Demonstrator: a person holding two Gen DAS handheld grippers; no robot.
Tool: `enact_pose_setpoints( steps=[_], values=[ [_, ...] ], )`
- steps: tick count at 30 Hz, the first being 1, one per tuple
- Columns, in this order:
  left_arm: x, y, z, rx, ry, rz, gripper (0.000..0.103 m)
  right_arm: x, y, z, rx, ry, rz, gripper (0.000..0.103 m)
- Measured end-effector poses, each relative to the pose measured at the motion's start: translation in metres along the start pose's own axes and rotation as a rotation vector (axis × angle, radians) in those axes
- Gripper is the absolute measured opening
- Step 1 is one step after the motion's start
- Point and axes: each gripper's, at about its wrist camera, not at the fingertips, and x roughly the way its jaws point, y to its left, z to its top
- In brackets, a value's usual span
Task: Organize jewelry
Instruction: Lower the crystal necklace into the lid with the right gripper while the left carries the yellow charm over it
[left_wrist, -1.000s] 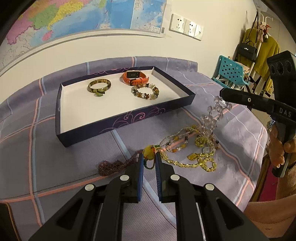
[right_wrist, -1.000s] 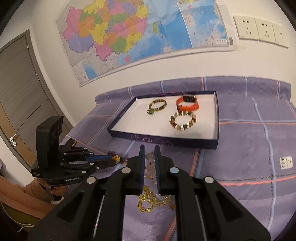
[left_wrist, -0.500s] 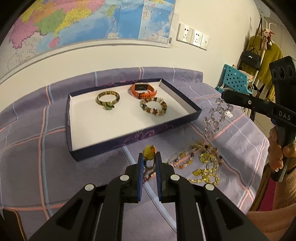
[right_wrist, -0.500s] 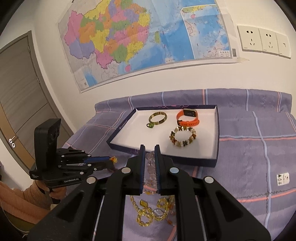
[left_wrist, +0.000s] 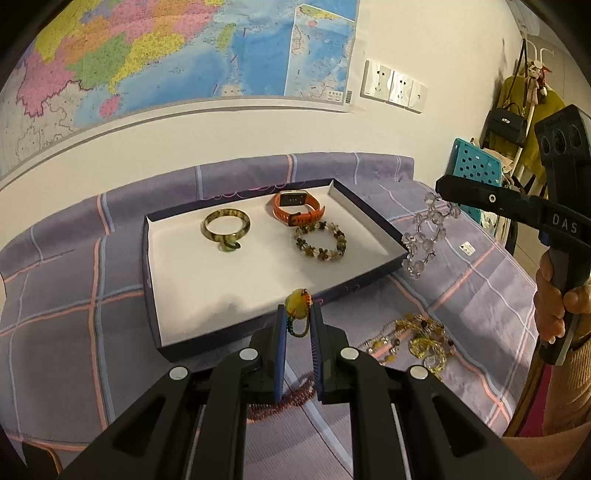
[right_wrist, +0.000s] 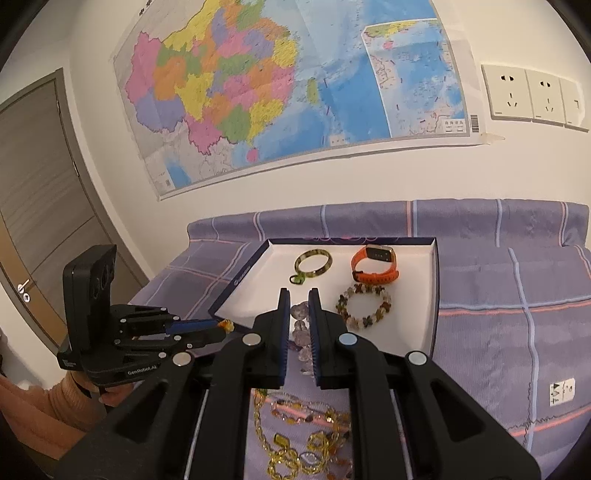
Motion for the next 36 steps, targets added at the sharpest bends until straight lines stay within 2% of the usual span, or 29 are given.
enact_pose_setpoints(
  steps=[22, 36],
  values=[
    [0.009, 0.012, 0.023, 0.001, -0.017, 0.053, 0.011, 0.029, -0.014, 0.026, 0.024, -0.005, -0.002, 0.010],
    [0.030, 0.020, 0.035, -0.002, 0.006, 0.077, 0.011, 0.058, -0.025, 0.033, 0.044, 0.021, -0.010, 0.010]
  ],
)
